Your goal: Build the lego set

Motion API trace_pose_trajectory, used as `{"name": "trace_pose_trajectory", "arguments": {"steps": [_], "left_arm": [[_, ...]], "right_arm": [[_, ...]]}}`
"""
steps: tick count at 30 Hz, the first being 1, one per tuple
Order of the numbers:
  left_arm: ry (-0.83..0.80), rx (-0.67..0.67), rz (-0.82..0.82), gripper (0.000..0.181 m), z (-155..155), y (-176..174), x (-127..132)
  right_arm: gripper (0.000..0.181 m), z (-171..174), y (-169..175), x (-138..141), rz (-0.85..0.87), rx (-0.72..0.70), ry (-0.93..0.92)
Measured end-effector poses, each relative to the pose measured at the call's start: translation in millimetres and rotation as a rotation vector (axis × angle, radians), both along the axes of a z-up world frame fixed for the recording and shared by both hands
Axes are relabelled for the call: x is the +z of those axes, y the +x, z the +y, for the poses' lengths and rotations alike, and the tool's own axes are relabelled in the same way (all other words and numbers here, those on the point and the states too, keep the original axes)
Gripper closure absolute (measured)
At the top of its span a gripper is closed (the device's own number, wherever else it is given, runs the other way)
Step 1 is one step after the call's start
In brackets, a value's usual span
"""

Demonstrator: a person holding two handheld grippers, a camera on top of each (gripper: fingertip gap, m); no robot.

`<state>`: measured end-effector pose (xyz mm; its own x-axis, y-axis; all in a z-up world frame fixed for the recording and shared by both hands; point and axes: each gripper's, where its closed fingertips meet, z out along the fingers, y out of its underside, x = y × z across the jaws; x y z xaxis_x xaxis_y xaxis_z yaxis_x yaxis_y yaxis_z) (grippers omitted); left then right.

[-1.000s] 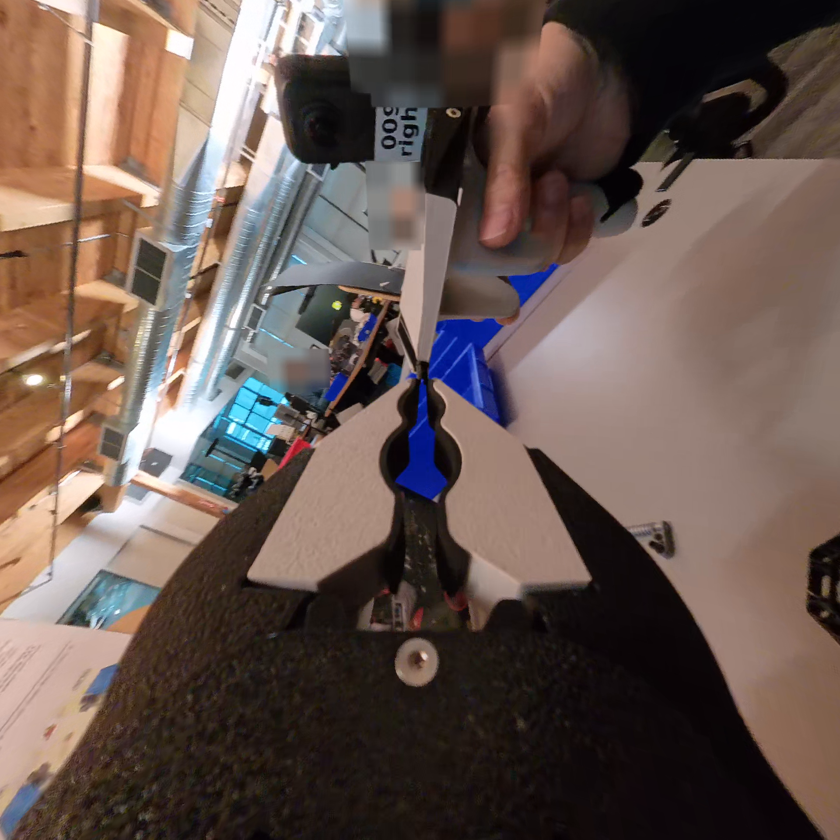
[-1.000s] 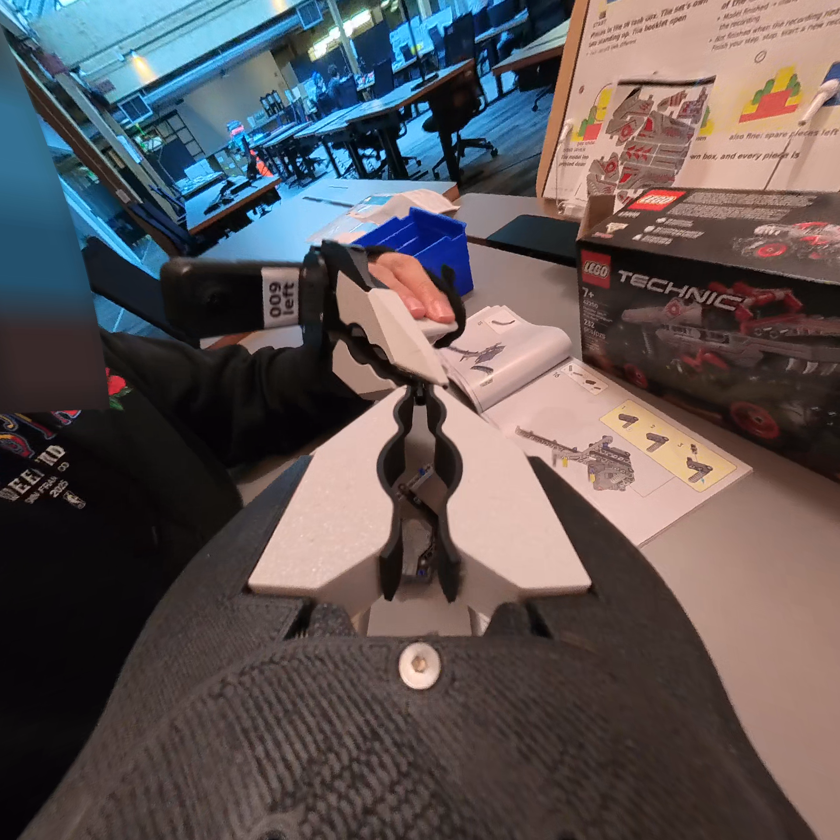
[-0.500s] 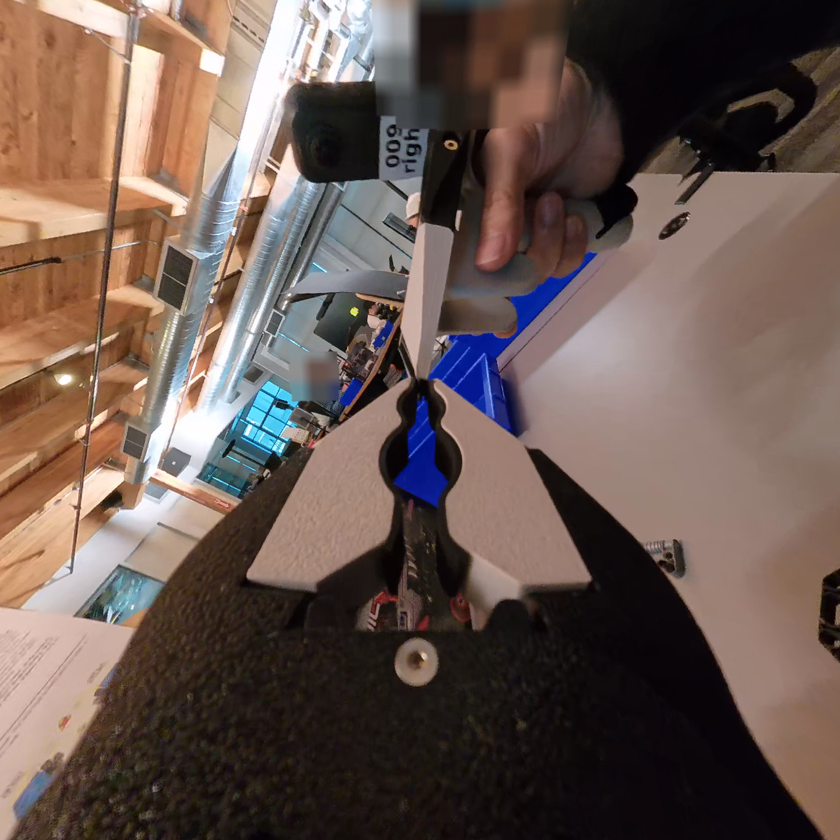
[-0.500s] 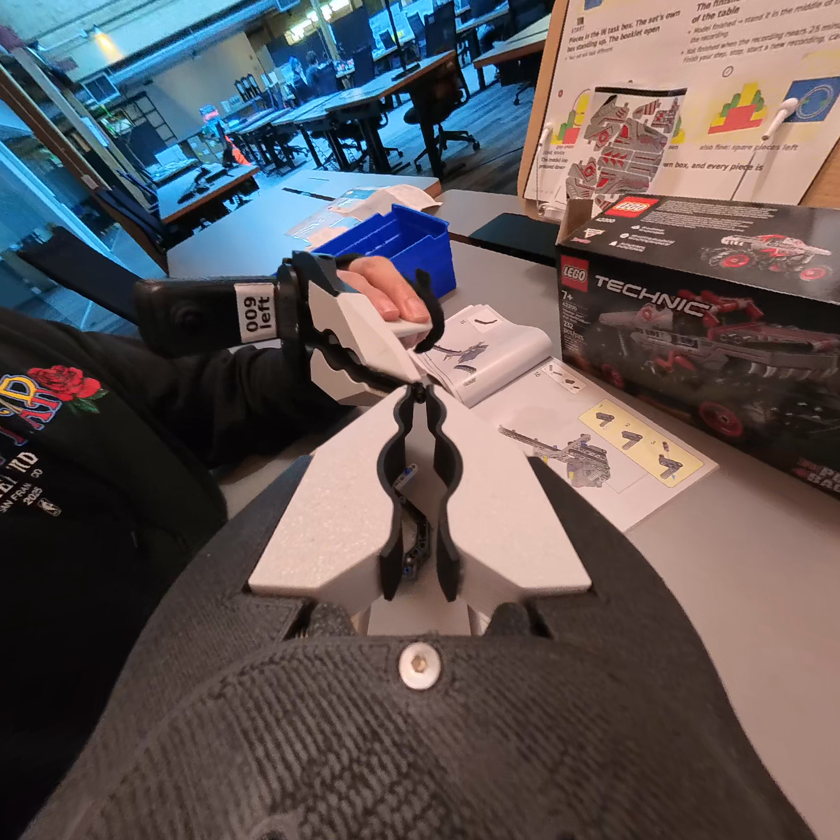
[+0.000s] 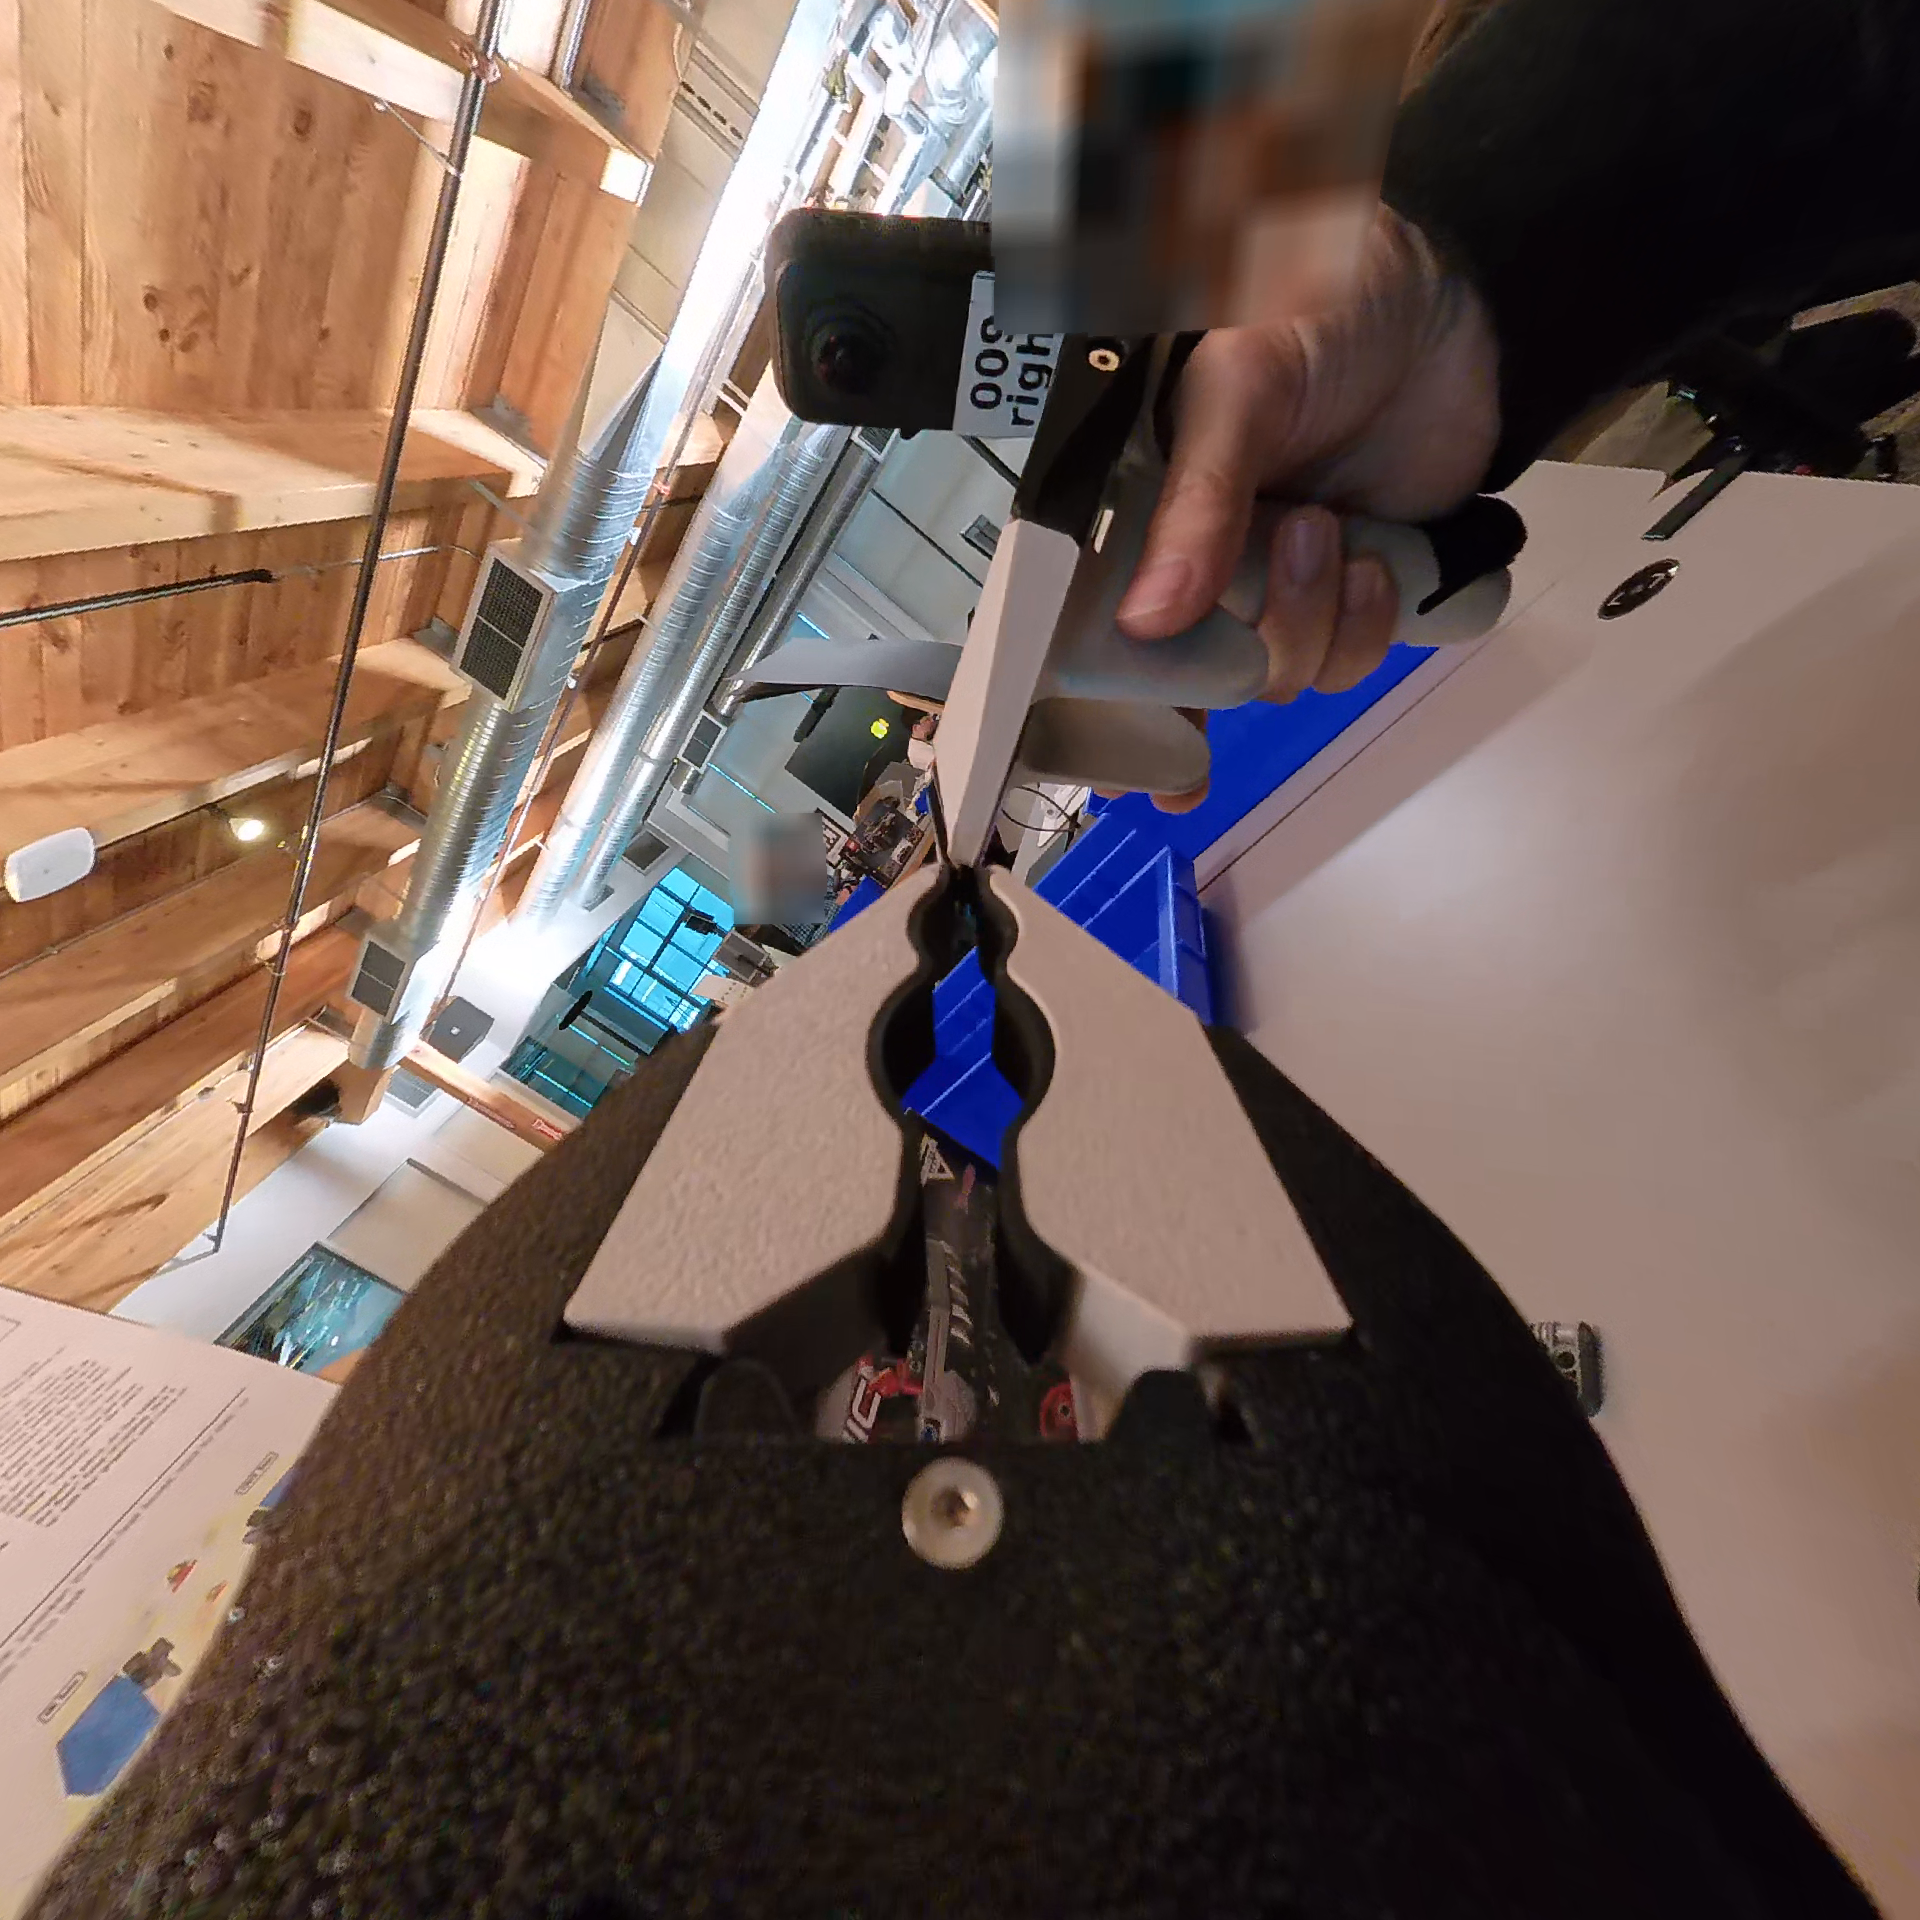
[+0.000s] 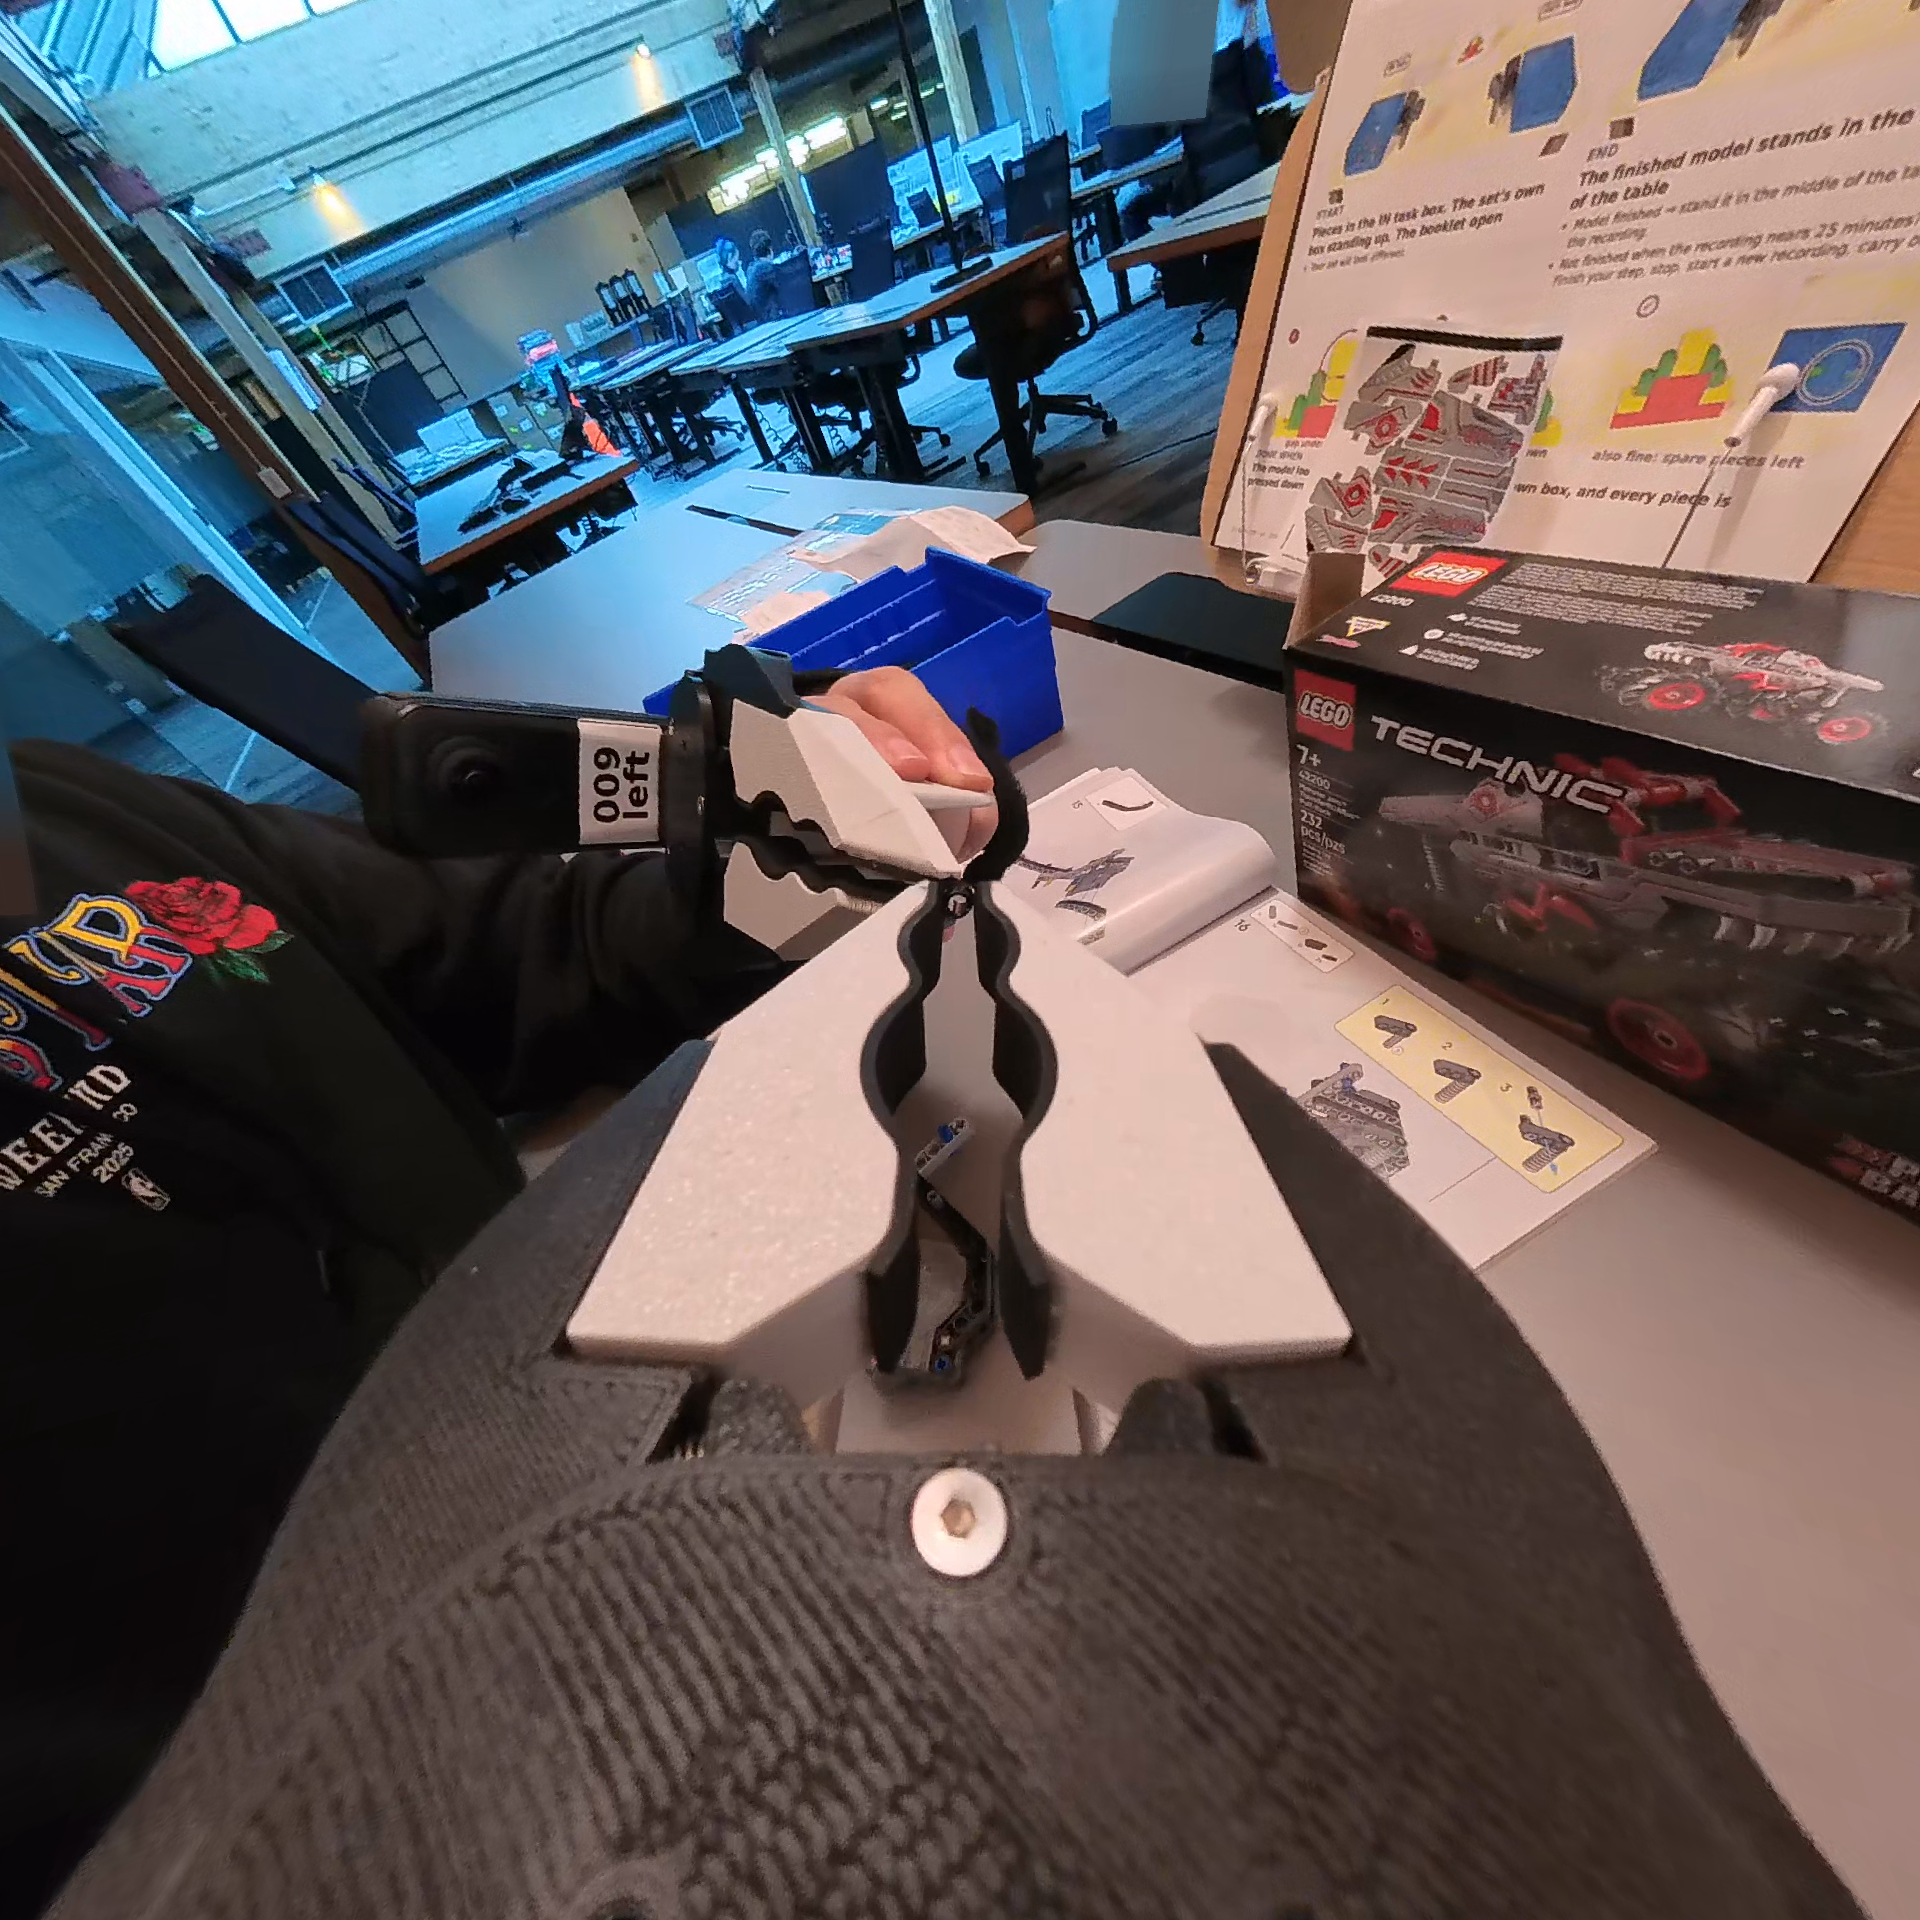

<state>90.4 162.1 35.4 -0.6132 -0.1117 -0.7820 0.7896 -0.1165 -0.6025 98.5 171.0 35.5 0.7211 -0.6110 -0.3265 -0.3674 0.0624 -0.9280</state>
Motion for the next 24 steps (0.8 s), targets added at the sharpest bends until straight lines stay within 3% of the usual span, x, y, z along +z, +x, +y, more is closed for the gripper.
{"name": "trace_pose_trajectory", "arguments": {"steps": [11,24], "left_arm": [[-0.004,0.034,-0.025,0.181,-1.4,0.9,-2.5],[0.010,0.041,-0.031,0.181,-2.4,5.4,-7.0]], "right_arm": [[0.181,-3.4,0.4,3.5,-0.003,-0.013,-0.069],[0.166,-3.9,3.1,-1.2,0.022,-0.026,-0.086]]}}
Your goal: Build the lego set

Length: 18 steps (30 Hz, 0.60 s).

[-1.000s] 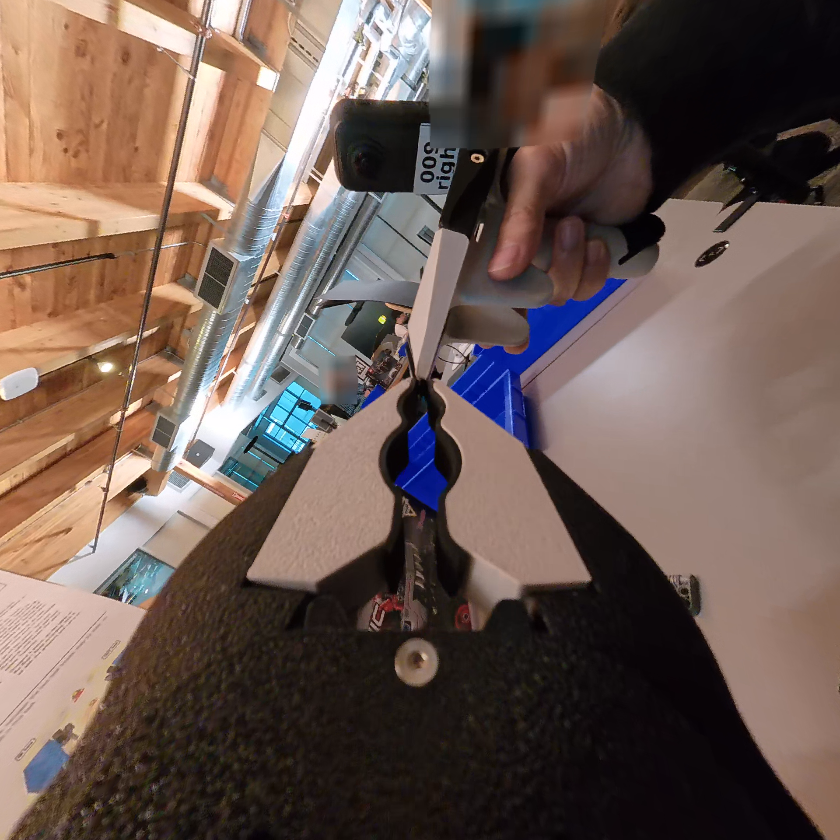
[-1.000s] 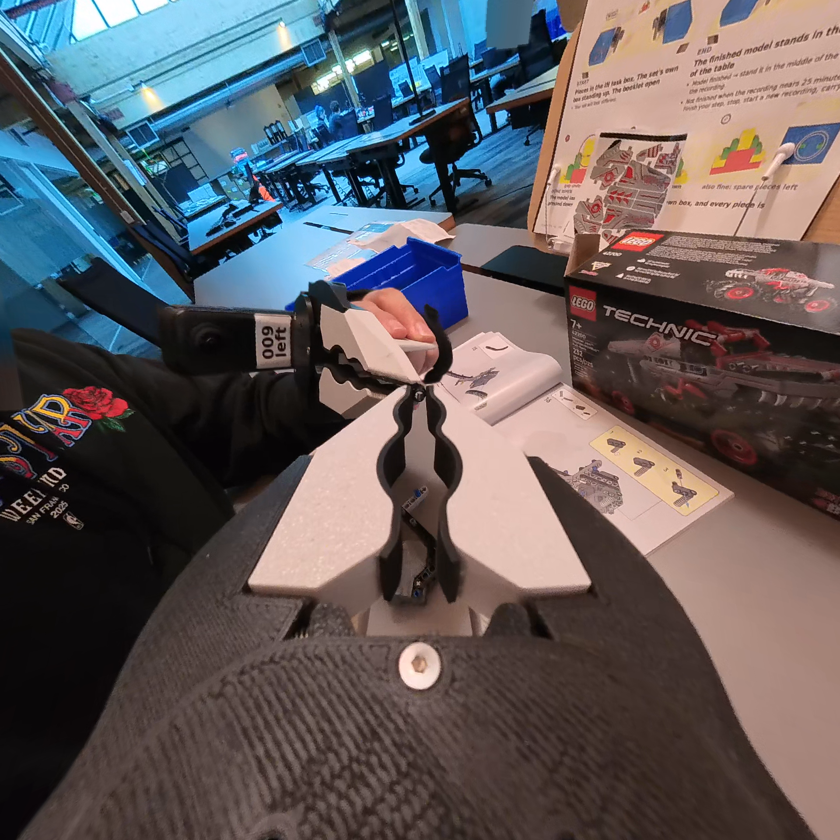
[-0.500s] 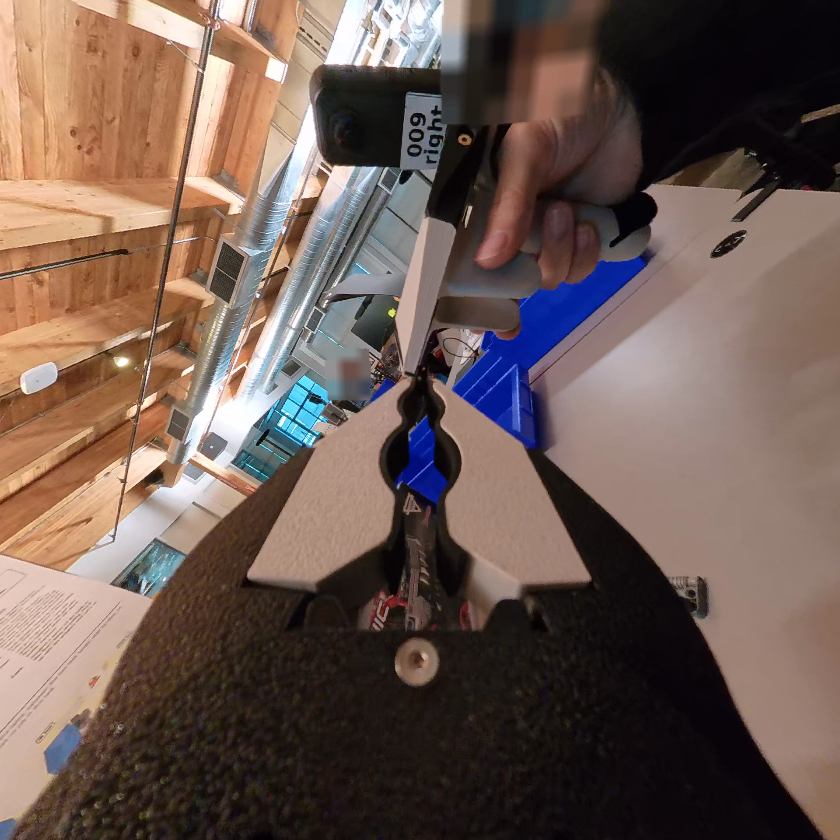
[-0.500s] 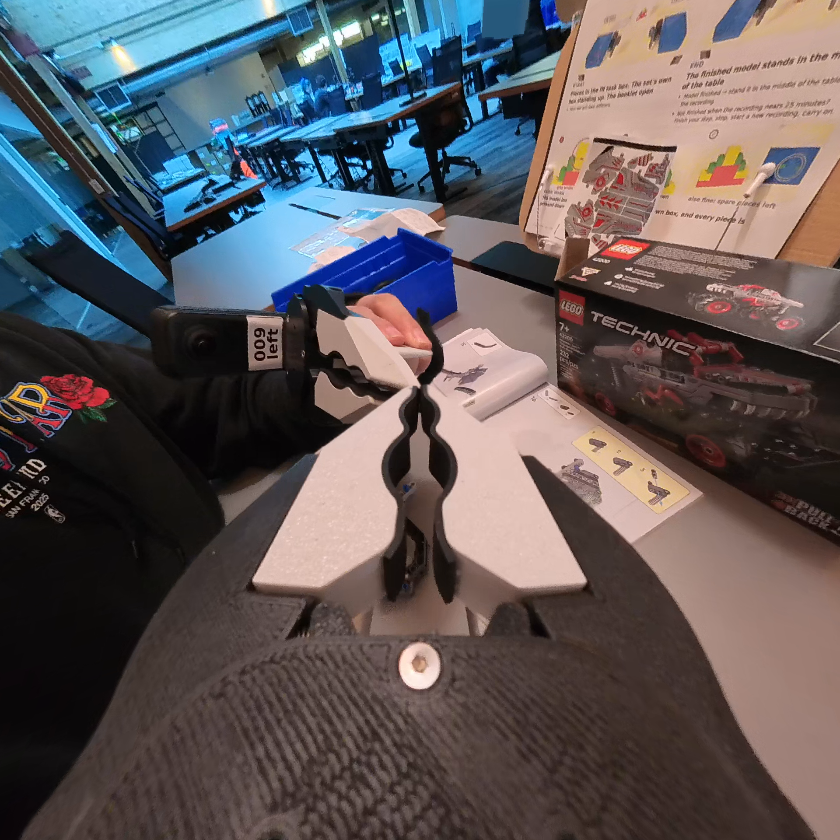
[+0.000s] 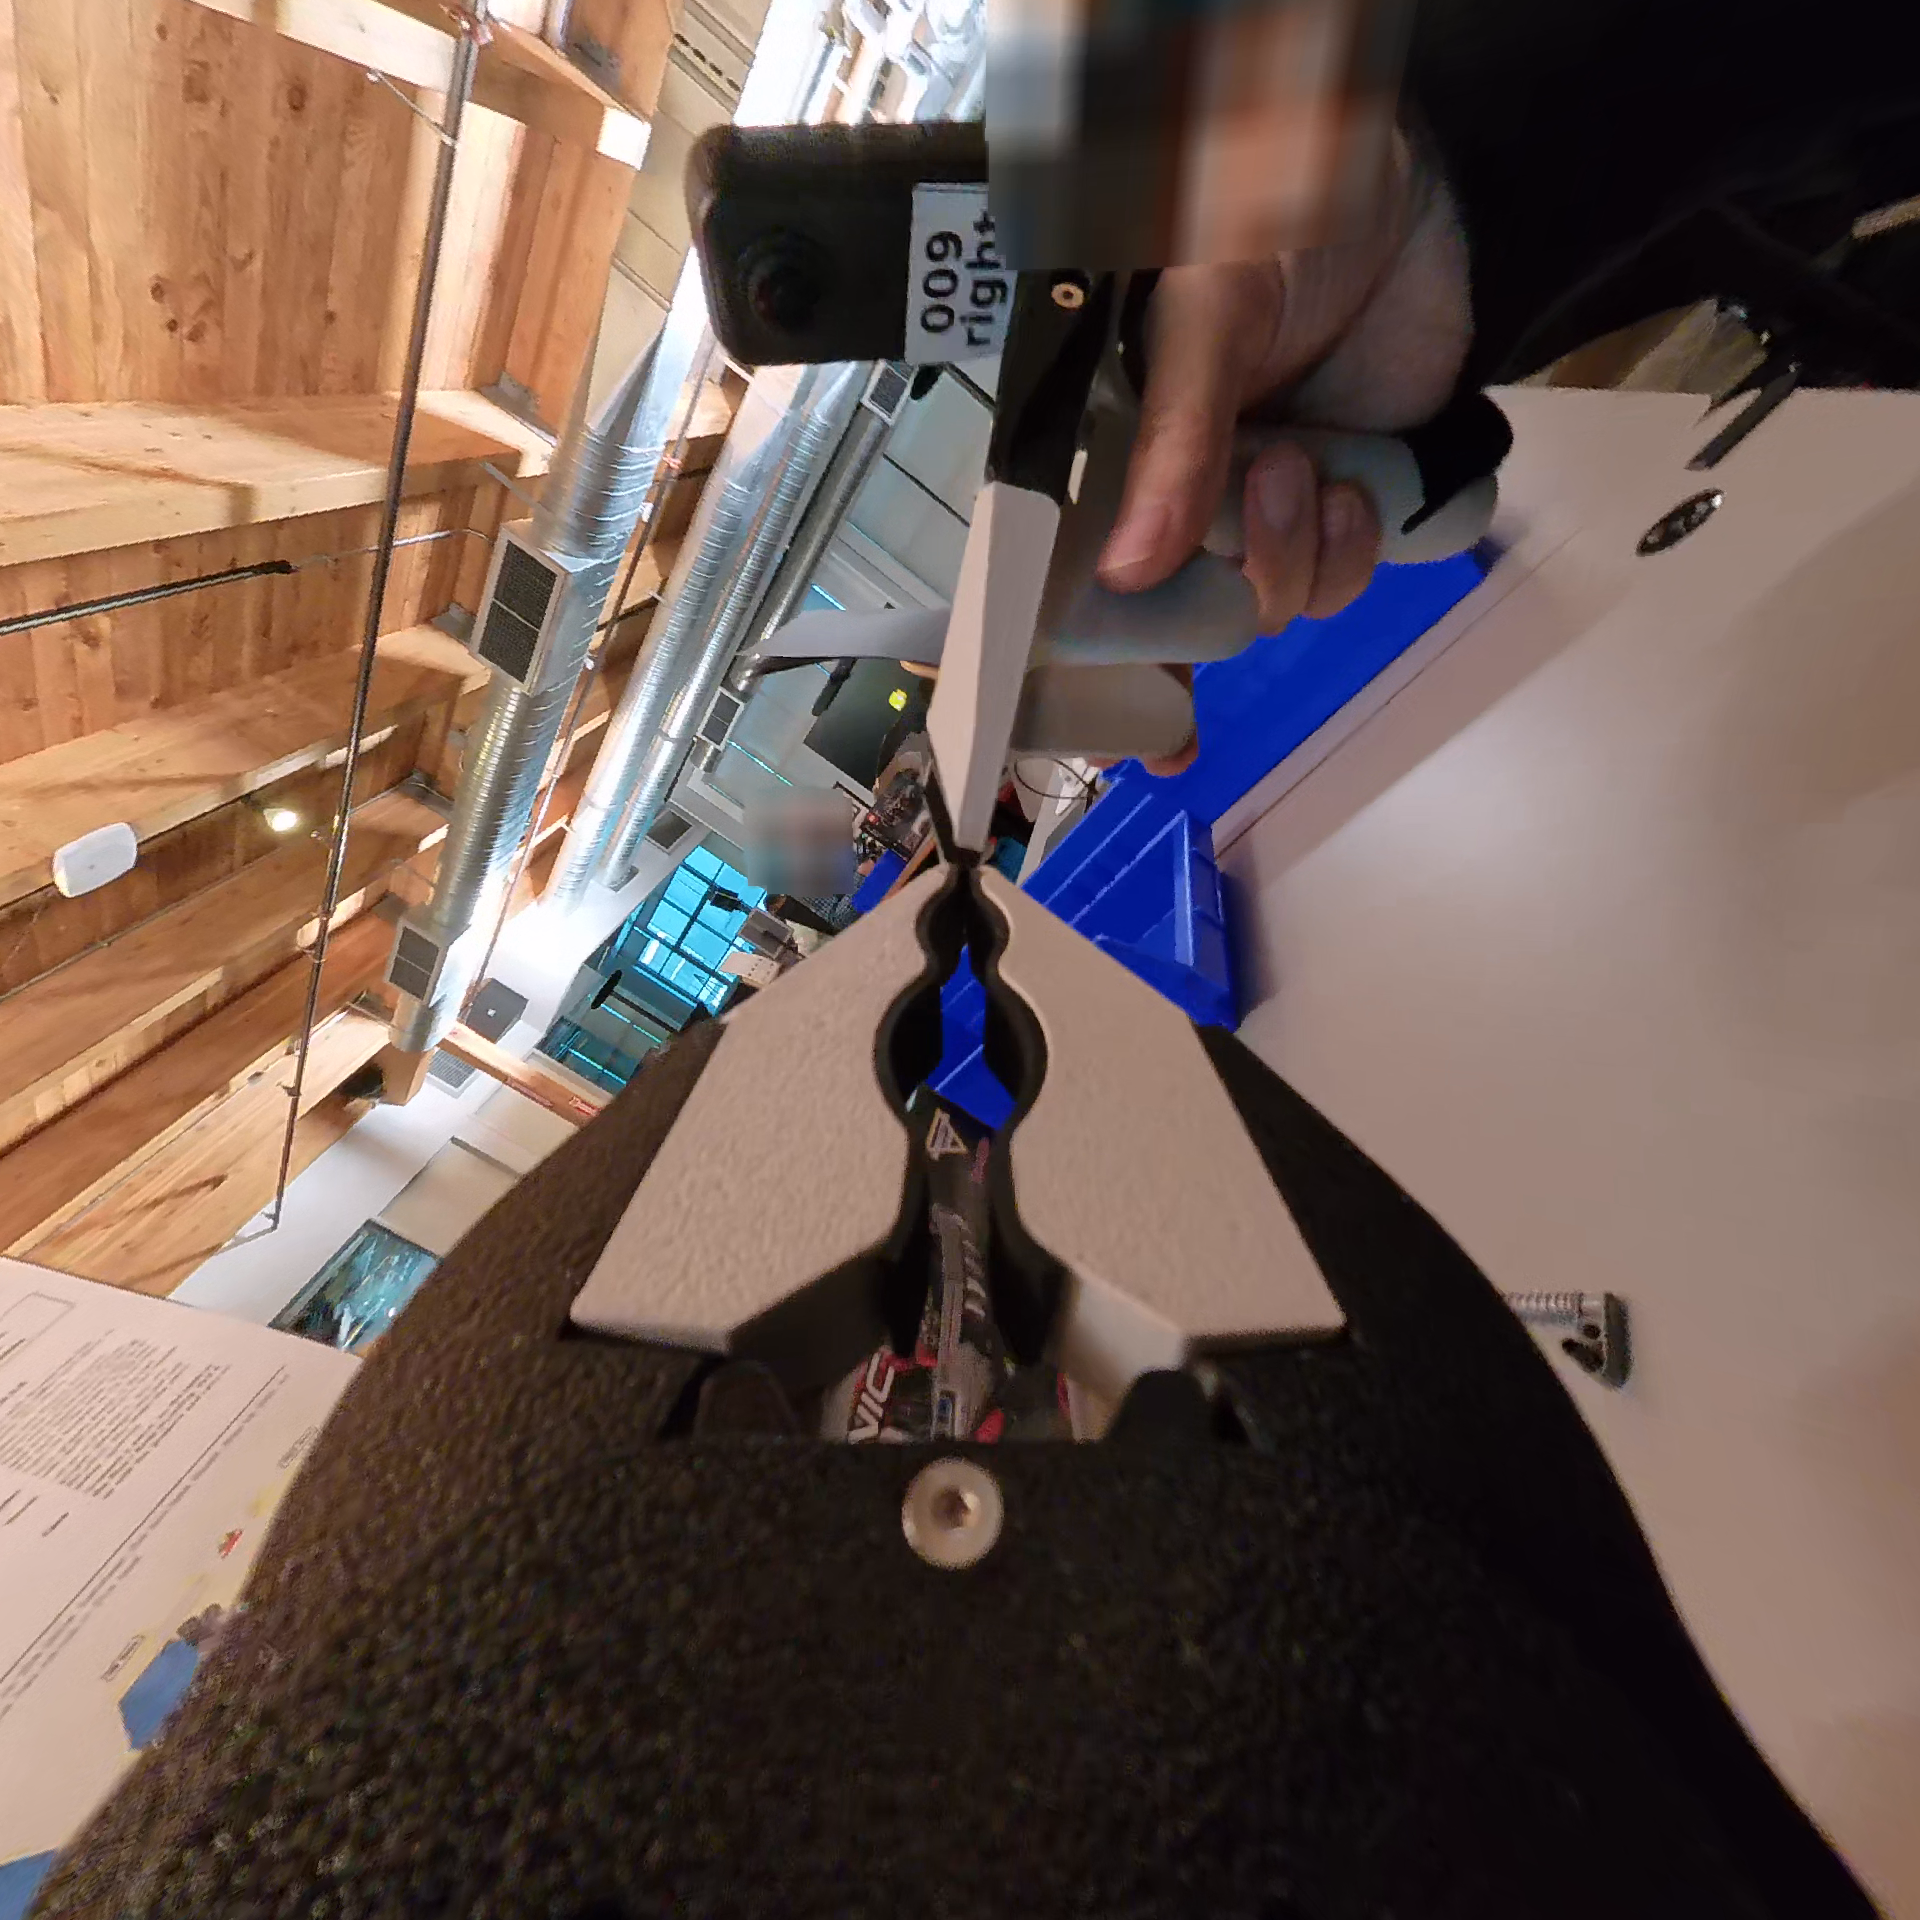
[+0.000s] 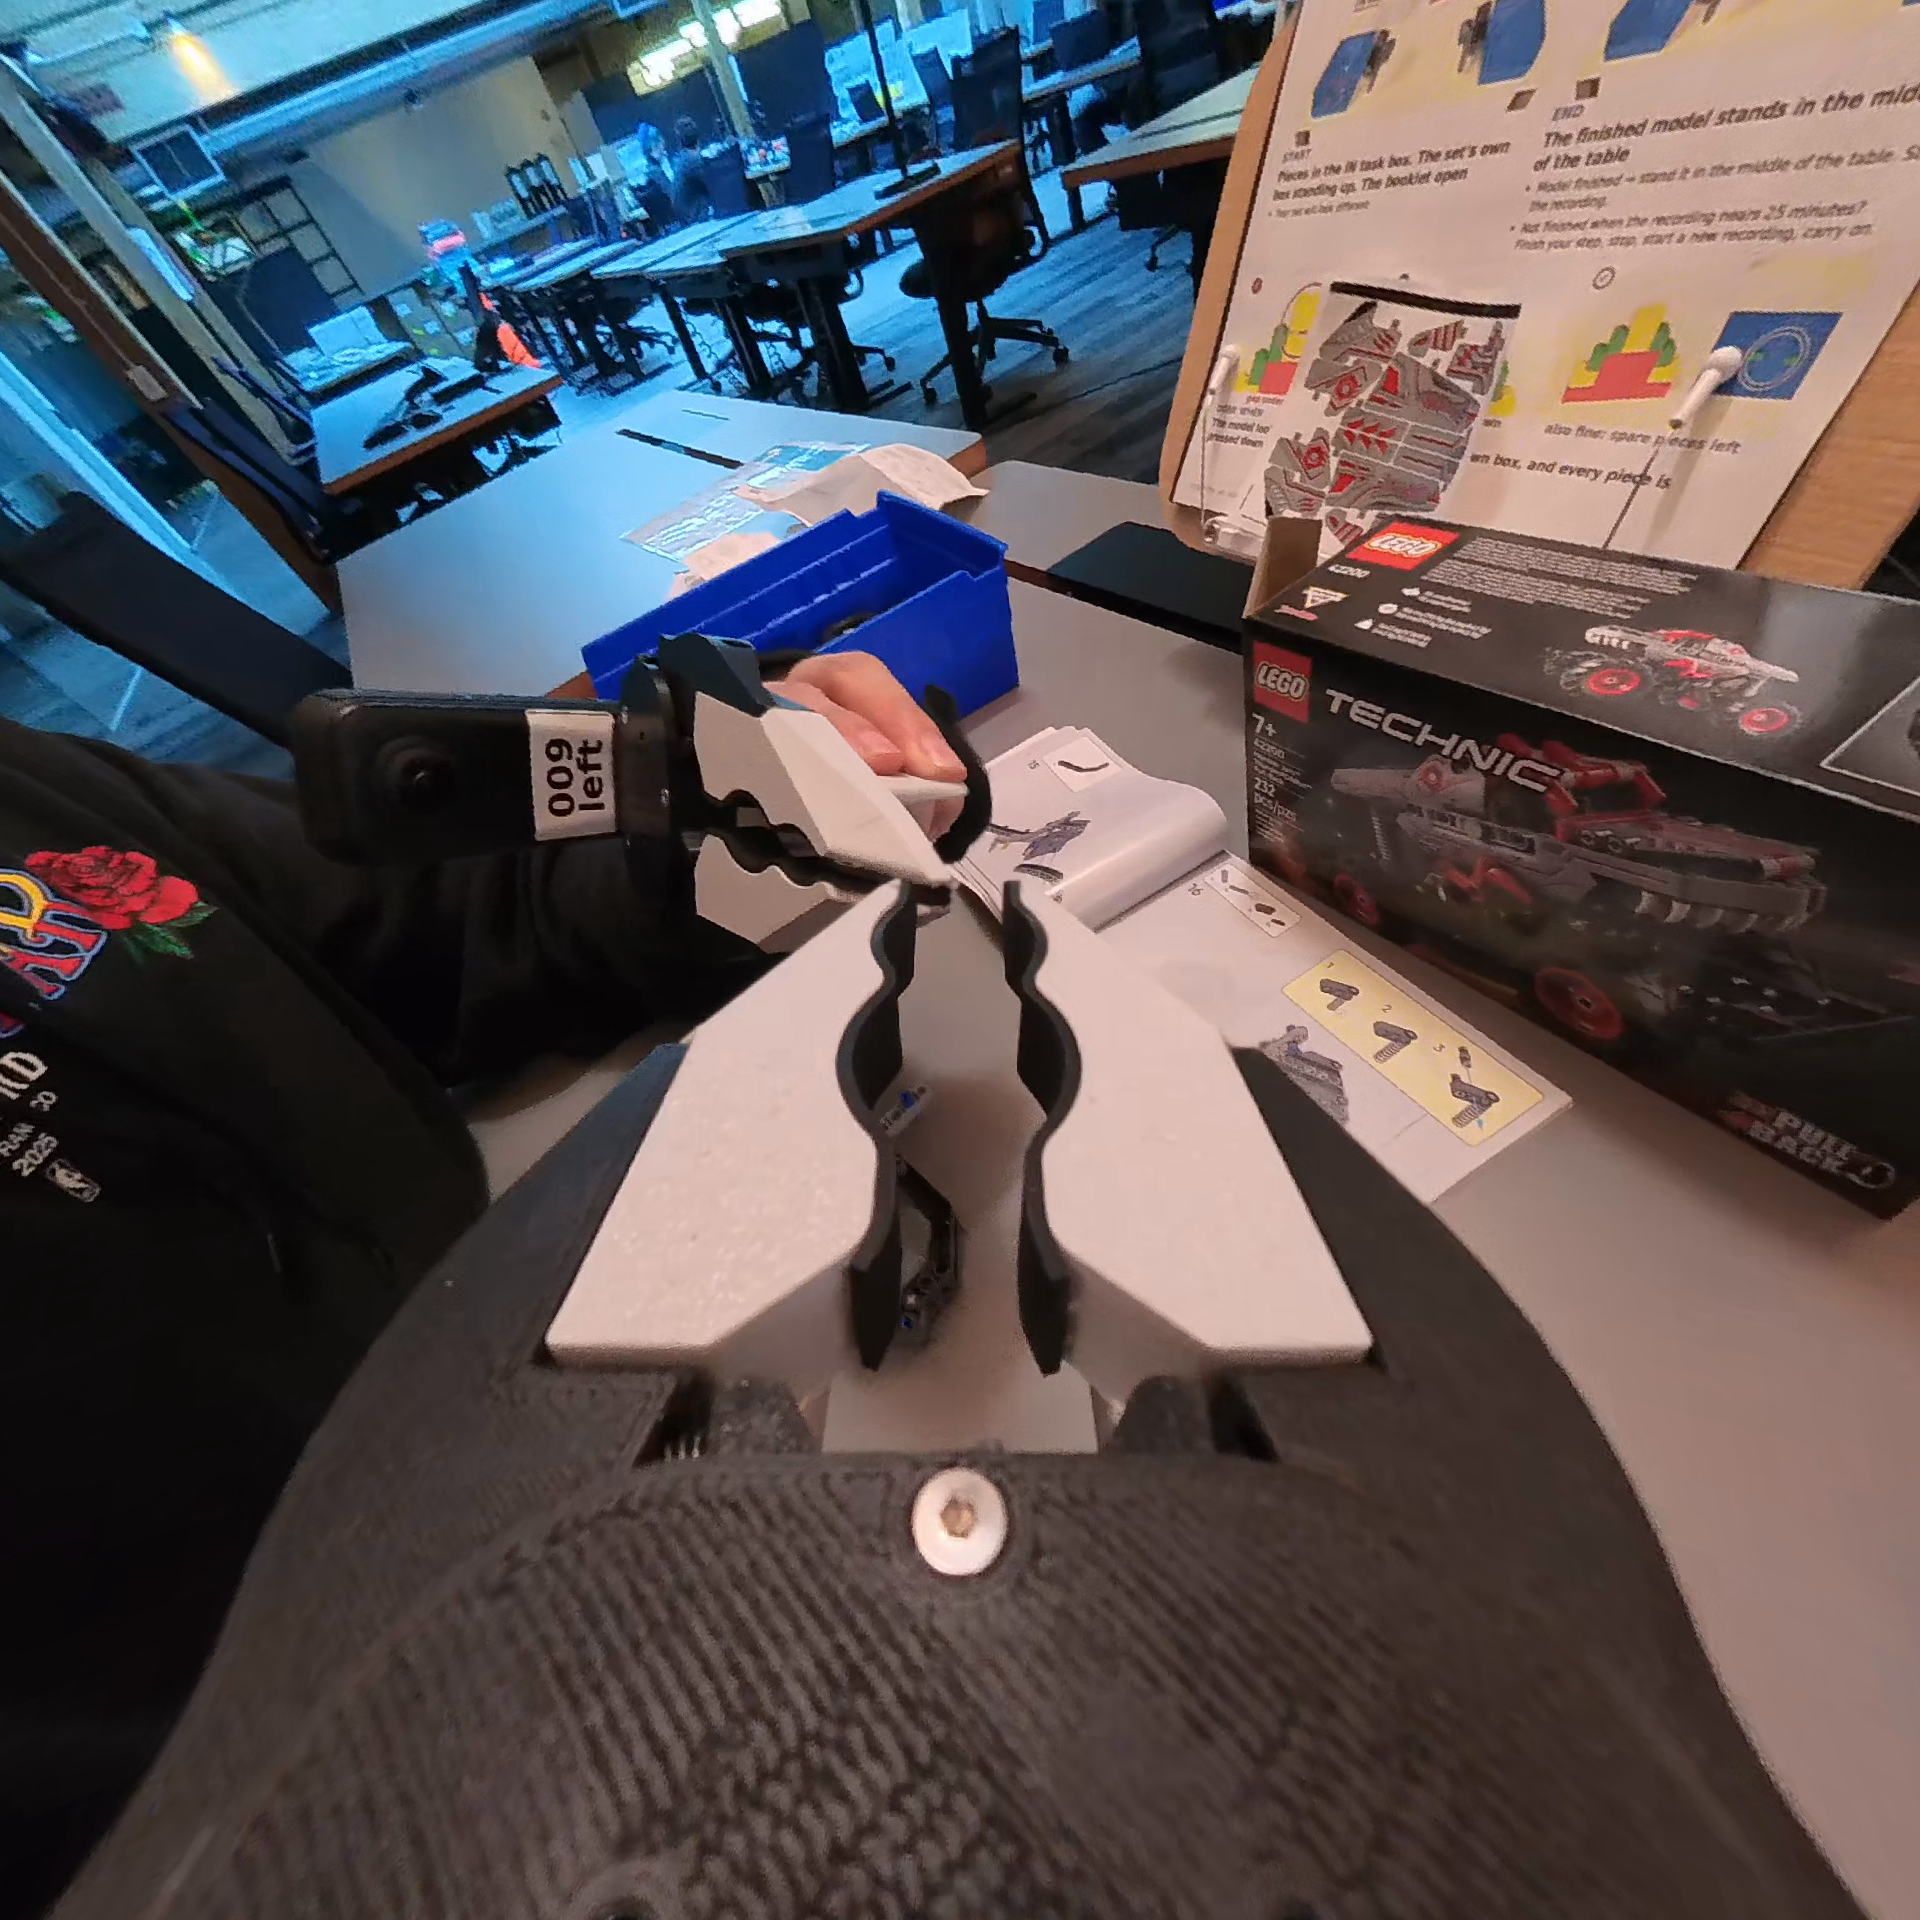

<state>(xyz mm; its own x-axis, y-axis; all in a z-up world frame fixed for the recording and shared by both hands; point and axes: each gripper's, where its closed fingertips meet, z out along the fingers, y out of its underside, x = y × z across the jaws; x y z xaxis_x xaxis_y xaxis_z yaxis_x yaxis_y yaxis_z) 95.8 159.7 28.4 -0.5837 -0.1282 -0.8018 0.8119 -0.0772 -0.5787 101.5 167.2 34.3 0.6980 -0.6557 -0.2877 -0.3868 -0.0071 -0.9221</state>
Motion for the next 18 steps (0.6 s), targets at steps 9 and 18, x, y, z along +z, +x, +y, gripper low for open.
{"name": "trace_pose_trajectory", "arguments": {"steps": [9,18], "left_arm": [[0.096,0.019,0.341,0.181,10.1,63.3,-3.4],[0.229,0.061,0.490,0.181,-3.2,77.9,-37.6]], "right_arm": [[0.169,-72.9,14.0,-89.2,0.173,-0.212,-0.330],[0.165,-108.4,69.6,-172.9,0.108,-0.242,-0.673]]}}
